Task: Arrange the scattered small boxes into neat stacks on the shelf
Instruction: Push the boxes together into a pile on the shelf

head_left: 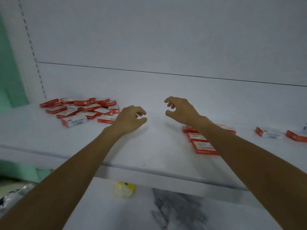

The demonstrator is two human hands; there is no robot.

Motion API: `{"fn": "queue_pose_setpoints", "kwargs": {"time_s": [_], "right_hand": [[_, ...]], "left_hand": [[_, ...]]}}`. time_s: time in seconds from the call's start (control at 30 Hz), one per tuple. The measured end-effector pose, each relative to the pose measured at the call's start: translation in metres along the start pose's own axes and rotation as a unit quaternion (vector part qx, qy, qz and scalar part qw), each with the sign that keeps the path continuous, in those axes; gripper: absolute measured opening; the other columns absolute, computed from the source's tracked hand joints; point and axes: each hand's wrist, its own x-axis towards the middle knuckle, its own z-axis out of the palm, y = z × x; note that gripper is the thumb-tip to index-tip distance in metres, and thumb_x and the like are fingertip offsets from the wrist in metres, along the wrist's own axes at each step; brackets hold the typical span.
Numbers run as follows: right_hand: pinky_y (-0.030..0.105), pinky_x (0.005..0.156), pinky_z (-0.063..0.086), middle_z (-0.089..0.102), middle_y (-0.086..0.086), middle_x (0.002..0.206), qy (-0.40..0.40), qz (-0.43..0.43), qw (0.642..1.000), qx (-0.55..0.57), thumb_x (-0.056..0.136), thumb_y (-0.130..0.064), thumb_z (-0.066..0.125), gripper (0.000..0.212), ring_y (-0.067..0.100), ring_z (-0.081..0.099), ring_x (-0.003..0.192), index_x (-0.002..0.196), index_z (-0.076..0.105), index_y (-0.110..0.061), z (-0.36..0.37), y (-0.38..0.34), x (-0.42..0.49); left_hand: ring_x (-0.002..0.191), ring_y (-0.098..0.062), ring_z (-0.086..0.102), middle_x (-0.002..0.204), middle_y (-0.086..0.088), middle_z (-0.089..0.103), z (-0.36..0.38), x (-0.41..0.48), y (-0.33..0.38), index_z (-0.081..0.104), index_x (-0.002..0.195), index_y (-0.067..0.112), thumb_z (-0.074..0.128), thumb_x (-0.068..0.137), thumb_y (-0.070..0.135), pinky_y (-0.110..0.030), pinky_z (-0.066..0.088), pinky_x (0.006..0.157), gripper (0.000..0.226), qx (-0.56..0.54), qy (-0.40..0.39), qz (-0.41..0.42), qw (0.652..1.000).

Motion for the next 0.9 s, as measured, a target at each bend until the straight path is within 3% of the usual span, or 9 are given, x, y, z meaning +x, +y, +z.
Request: {"fn": "queue_pose_setpoints", "kwargs": {"time_s": [0.27,0.4,0.47,0.67,0.9], "right_hand": [[0.035,0.09,0.043,0.06,0.007,0.117,-0.032,-0.106,0.991,0.07,0.086,-0.022,0.059,0.038,0.024,0.053,0.109,0.122,0.054,-0.012,0.094,-0.181,0.044],[0.029,0.082,0.039,0.06,0.009,0.118,-0.042,-0.128,0.989,0.063,0.085,-0.018,0.057,0.038,0.027,0.053,0.109,0.122,0.054,-0.011,0.13,-0.256,0.061],[0.031,0.087,0.04,0.058,0.009,0.12,-0.048,-0.129,0.989,0.062,0.085,-0.02,0.057,0.04,0.027,0.052,0.111,0.124,0.052,-0.011,0.145,-0.283,0.068],[0.04,0.097,0.044,0.058,0.007,0.122,-0.046,-0.091,0.992,0.071,0.086,-0.023,0.057,0.044,0.024,0.052,0.114,0.128,0.05,-0.013,0.179,-0.326,0.076],[0.036,0.096,0.043,0.057,0.008,0.126,-0.05,-0.04,0.998,0.005,0.087,-0.024,0.054,0.044,0.025,0.052,0.115,0.129,0.049,-0.013,0.191,-0.332,0.093]], "left_hand": [[0.088,-0.011,0.052,0.111,-0.005,0.065,-0.128,-0.082,-0.13,0.067,0.108,0.011,0.062,0.086,0.017,-0.02,0.037,0.079,0.023,0.041,0.043,-0.083,0.995],[0.089,-0.012,0.053,0.112,-0.006,0.064,-0.183,-0.105,-0.189,0.066,0.107,0.014,0.061,0.086,0.019,-0.021,0.039,0.081,0.022,0.064,0.045,-0.103,0.992],[0.089,-0.012,0.052,0.112,-0.006,0.062,-0.205,-0.111,-0.214,0.065,0.107,0.014,0.06,0.087,0.019,-0.02,0.038,0.081,0.022,0.07,0.038,-0.104,0.991],[0.092,-0.011,0.052,0.114,-0.005,0.061,-0.233,-0.121,-0.263,0.063,0.11,0.015,0.059,0.087,0.02,-0.022,0.039,0.083,0.023,0.054,0.012,-0.089,0.995],[0.093,-0.011,0.051,0.116,-0.004,0.06,-0.245,-0.1,-0.298,0.063,0.11,0.016,0.059,0.088,0.022,-0.022,0.038,0.083,0.024,0.036,-0.004,-0.069,0.997]]}}
